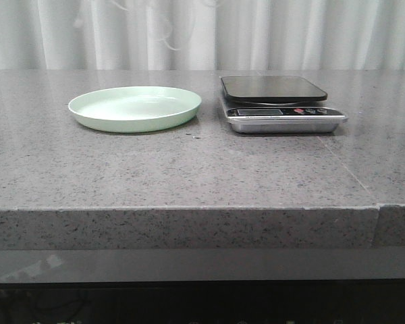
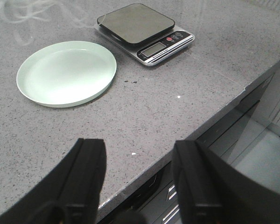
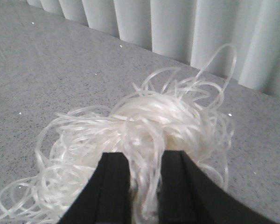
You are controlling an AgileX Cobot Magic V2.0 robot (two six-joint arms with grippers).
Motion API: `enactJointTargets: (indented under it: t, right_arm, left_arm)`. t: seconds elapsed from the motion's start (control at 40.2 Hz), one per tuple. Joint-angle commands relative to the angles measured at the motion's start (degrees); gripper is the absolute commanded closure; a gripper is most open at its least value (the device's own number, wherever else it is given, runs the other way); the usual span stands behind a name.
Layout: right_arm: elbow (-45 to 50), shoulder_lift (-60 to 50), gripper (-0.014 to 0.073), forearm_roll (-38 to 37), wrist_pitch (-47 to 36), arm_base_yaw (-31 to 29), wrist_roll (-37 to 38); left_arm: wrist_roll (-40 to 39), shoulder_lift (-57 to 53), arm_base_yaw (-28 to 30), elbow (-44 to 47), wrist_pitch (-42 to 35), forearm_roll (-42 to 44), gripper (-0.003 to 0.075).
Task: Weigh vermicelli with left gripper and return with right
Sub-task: 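Lift the vermicelli with the right gripper and carry it to the plate, then lower the vermicelli onto the green plate and open the right gripper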
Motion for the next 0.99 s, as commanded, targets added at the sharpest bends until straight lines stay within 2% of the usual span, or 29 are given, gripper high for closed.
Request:
enactJointTargets:
  t: [0.0,0.398,0.472,0.572,0.646,0.721,0.969]
  right_arm:
    - [-2.0,-0.7,0.0436,0.7,-7.6,0.8,-1.5]
    - [-2.0,8.0,0.0423,0.4,0.6,0.8,-1.5]
    - [-2.0,8.7,0.0354,0.4,2.0,0.8,-1.5]
    - [-2.0,8.9,0.019,0.4,2.8,0.8,-1.5]
    - [-2.0,8.8,0.011,0.4,2.8,0.8,-1.5]
    - [-2.0,8.4,0.0079,0.4,2.7,0.8,-1.5]
    - [-2.2,3.8,0.0081,-1.8,6.5,0.7,-1.5]
  left_arm:
    - [-0.2,0.1,0.1,-1.3,-4.5,-0.9,0.03]
    - [-0.2,0.1,0.1,-1.3,-4.5,-0.9,0.03]
    - [-0.2,0.1,0.1,-1.3,-4.5,-0.9,0.03]
    - [-0.2,0.1,0.1,-1.3,-4.5,-0.9,0.03]
    - [-0.2,0.1,0.1,-1.3,-4.5,-0.9,0.03]
    - [-0.2,0.1,0.1,-1.3,-4.5,-0.9,0.03]
    - [-0.2,0.1,0.1,-1.3,-4.5,-0.9,0.03]
